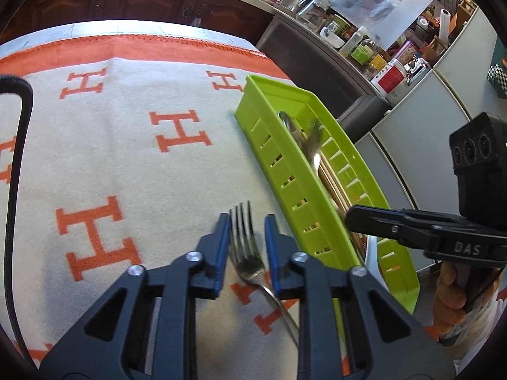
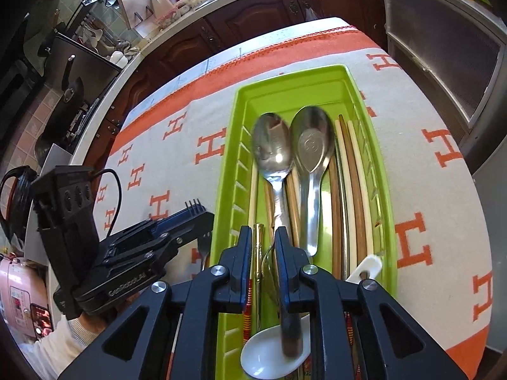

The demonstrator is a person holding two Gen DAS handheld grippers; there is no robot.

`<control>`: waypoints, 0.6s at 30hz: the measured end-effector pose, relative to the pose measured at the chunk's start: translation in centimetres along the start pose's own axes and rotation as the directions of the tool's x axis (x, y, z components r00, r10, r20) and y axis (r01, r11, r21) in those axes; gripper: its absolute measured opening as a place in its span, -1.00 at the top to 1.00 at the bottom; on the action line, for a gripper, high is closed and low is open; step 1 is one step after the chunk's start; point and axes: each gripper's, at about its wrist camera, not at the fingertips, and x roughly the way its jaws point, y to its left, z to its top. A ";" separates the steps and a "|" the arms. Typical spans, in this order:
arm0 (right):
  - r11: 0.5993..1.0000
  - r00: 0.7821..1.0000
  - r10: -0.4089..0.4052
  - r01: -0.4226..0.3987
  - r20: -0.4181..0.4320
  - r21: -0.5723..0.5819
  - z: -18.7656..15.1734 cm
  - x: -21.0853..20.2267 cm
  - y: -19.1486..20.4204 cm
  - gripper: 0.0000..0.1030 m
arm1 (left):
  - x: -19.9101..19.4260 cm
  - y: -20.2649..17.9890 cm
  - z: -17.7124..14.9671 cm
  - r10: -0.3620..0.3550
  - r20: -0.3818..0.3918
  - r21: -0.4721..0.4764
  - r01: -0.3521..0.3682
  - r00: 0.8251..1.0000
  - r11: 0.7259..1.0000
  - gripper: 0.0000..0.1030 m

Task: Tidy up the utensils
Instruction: 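Carry the steel fork into the tray and open the left gripper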

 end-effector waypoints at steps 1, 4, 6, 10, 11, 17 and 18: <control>1.000 1.000 -0.003 0.003 0.003 -0.004 -0.2 -0.1 0.2 0.65 | 0.0 0.1 -0.1 -0.008 -0.002 -0.004 0.008 1.000 1.000 0.80; 1.000 1.000 0.002 -0.002 0.010 -0.005 -0.9 -0.7 0.5 0.54 | -0.3 0.2 -0.5 -0.024 0.015 -0.009 0.024 1.000 1.000 0.96; 1.000 1.000 0.004 -0.004 0.013 0.002 -1.5 -0.9 0.7 0.48 | -0.8 0.2 -0.7 -0.049 0.026 -0.027 0.050 0.998 0.998 1.00; 1.000 1.000 0.009 -0.009 0.010 0.019 -3.2 -2.0 -0.3 0.48 | -2.6 -0.4 -0.9 -0.082 0.072 -0.027 0.085 0.994 0.996 1.00; 1.000 1.000 0.013 -0.013 0.009 0.024 -3.5 -2.1 -0.5 0.48 | -3.1 -0.7 -0.9 -0.094 0.080 -0.024 0.096 0.992 0.995 1.00; 0.999 0.999 0.021 -0.022 0.028 0.044 -5.0 -3.8 -1.6 0.48 | -7.4 -3.1 -1.2 -0.087 0.132 0.057 0.080 0.987 0.995 1.00; 0.999 0.999 0.022 -0.024 0.036 0.043 -5.2 -4.2 -1.6 0.48 | -8.0 -3.5 -1.1 -0.083 0.135 0.068 0.075 0.987 0.995 1.00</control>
